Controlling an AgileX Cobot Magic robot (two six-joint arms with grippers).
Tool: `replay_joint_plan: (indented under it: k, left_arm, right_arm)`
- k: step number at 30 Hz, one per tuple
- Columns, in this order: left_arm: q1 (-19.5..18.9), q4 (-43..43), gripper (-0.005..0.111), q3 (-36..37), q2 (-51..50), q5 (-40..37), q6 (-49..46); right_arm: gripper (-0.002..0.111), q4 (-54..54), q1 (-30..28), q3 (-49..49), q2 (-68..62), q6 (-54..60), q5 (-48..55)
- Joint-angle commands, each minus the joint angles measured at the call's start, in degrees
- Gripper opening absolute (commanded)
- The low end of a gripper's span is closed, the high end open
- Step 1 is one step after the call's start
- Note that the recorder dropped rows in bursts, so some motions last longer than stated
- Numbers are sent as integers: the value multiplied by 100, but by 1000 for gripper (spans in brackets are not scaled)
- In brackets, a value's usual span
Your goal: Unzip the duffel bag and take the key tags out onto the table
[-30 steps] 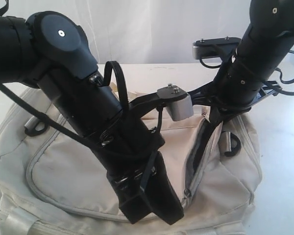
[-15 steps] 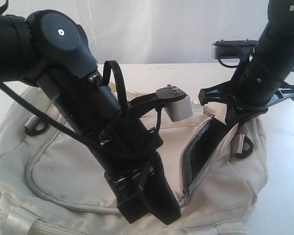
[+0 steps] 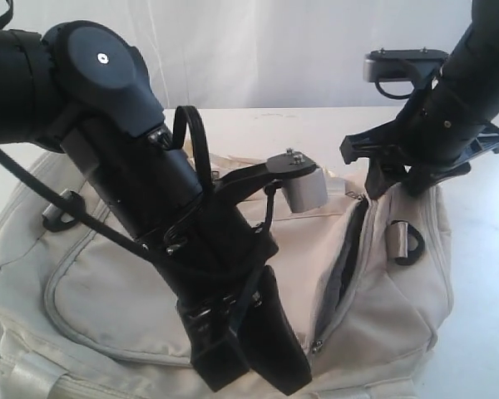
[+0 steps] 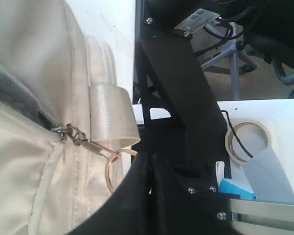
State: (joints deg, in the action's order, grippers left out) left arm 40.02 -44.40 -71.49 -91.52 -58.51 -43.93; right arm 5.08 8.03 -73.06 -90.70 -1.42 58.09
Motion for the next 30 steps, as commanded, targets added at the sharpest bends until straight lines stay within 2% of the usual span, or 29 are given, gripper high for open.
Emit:
replay_joint_plan:
  k: [1, 10, 21, 30]
  left_arm:
    - [68, -509, 0, 43, 88, -401, -468]
    - [68, -666, 0, 43, 88, 40, -597]
    - [68, -818, 0, 43, 346, -16, -597]
    - [68, -733, 0, 43, 592, -169, -579]
  right_arm:
    - [69, 39, -70, -119, 371, 178, 38]
    - [69, 1436, -13, -112, 1027, 781, 1188]
    - [69, 1855, 448, 824, 1071, 918, 1188]
    - [67, 1997, 760, 1161, 1060, 918, 880]
